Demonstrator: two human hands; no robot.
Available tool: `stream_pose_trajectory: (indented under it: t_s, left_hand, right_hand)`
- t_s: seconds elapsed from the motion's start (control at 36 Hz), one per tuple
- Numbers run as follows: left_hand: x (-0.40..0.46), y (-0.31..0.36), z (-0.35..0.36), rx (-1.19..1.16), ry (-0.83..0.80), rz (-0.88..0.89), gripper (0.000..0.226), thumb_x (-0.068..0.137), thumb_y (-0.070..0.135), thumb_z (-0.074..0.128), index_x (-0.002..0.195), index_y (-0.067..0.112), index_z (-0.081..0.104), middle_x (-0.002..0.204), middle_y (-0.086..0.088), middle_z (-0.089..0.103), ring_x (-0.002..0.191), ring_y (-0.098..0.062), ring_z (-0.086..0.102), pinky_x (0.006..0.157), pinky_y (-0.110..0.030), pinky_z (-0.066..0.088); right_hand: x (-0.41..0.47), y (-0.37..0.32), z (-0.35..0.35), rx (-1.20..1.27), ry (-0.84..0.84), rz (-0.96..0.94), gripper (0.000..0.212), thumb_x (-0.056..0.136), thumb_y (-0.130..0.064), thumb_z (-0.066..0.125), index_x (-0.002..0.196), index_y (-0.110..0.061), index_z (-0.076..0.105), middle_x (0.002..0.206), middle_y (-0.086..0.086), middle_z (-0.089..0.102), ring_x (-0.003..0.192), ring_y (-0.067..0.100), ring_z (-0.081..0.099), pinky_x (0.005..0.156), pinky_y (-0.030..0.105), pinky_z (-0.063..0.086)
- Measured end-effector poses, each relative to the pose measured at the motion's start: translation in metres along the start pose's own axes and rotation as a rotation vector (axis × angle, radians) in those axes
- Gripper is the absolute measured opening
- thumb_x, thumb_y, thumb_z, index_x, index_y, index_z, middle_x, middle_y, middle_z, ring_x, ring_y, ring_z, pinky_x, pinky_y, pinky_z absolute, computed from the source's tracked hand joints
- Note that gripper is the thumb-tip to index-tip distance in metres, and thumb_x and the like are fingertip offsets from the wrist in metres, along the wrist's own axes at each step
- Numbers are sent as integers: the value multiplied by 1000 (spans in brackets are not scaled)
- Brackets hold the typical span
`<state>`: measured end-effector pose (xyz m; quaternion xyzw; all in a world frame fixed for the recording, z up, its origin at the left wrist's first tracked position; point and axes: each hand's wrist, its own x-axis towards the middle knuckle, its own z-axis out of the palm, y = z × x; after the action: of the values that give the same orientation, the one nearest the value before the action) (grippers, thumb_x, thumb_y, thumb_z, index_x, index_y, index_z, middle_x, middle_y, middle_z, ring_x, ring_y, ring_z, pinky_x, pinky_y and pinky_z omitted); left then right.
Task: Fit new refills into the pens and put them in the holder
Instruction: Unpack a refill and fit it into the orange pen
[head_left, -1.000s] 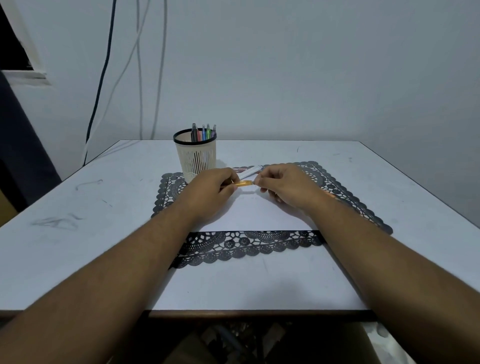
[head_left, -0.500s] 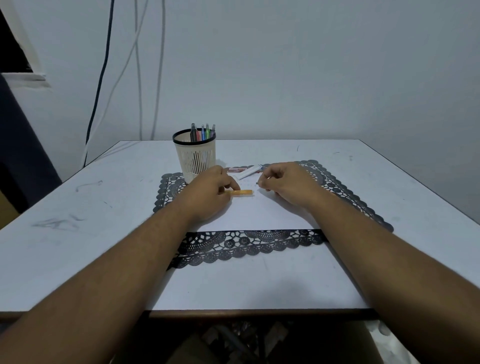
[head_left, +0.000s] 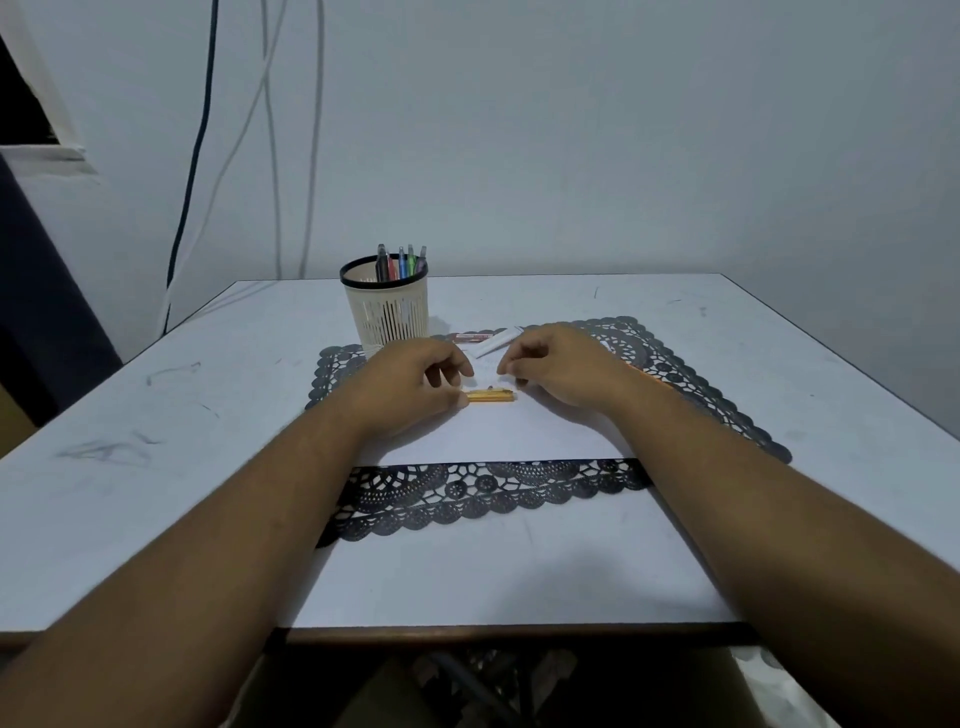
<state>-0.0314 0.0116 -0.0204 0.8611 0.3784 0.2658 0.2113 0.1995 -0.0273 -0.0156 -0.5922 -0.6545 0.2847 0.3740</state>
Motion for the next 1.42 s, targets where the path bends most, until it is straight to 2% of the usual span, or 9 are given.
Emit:
stream_pose_trajectory:
  t_s: [0.11, 0.25, 0.47, 0.56, 0.67, 0.92, 1.03, 1.19, 1.42]
  left_hand:
    - [-3, -6, -4, 13, -20, -56, 16, 88, 18, 75, 96, 32, 76, 90, 11, 70, 84, -7, 64, 72, -26, 50]
    - [-4, -3, -2, 78, -27, -21, 14, 92, 17, 73, 95, 30, 78, 89, 13, 68, 80, 0, 60, 66, -17, 43]
    - [-2, 5, 0, 137, -52, 40, 12, 94, 16, 72, 101, 24, 77, 89, 16, 62, 78, 10, 53, 64, -6, 38]
    - [-2, 6, 1, 150, -53, 36, 12, 95, 18, 71, 103, 26, 76, 92, 16, 62, 81, 2, 56, 66, -10, 38]
    - [-2, 5, 3, 111, -46, 31, 13, 95, 17, 71, 102, 26, 77, 94, 14, 65, 85, -6, 60, 75, -26, 49]
    - [-2, 1, 7, 66, -34, 27, 11, 94, 21, 73, 101, 29, 76, 94, 14, 66, 85, -3, 59, 74, -23, 49]
    - [0, 0, 4, 68, -37, 21, 12, 93, 25, 74, 104, 29, 75, 97, 13, 66, 87, -3, 59, 73, -21, 47]
    - [0, 0, 3, 30, -25, 16, 11, 91, 26, 76, 102, 29, 75, 94, 14, 64, 83, -1, 57, 69, -18, 44]
    - [3, -2, 0, 18, 80, 85, 22, 94, 29, 73, 115, 30, 69, 107, 12, 61, 93, -5, 55, 73, -20, 41]
  right_hand:
    - [-5, 7, -12, 123, 53, 59, 11, 93, 1, 68, 98, -6, 75, 77, 15, 70, 63, 6, 63, 59, 15, 48]
    - [-5, 9, -9, 303, 16, 93, 10, 87, 15, 68, 96, 11, 71, 84, 21, 66, 81, 21, 67, 74, 22, 56]
    - [0, 1, 10, -57, 4, 5, 8, 87, -11, 77, 82, -14, 82, 76, -1, 76, 67, 2, 63, 62, 17, 48]
    - [1, 3, 4, -15, 65, 33, 11, 91, -13, 72, 87, -6, 79, 90, 15, 75, 71, 7, 59, 62, 22, 46]
    - [19, 10, -12, -49, 217, 74, 15, 96, -13, 66, 95, -17, 80, 97, 1, 77, 84, 8, 64, 57, 6, 41]
    - [68, 15, -8, -703, 89, -126, 31, 104, -24, 52, 131, -32, 66, 138, -7, 62, 135, 18, 49, 103, 33, 39]
    - [75, 8, 0, -935, -7, -159, 34, 98, -12, 46, 110, -33, 70, 112, -7, 65, 116, 20, 55, 85, 40, 52]
    - [81, -1, -6, -1029, -9, -277, 22, 99, -20, 54, 113, -27, 69, 118, -6, 62, 121, 18, 48, 81, 34, 41]
    - [62, -9, -23, -857, 56, -288, 7, 100, -31, 49, 97, -31, 55, 91, -3, 61, 91, 22, 54, 67, 36, 39]
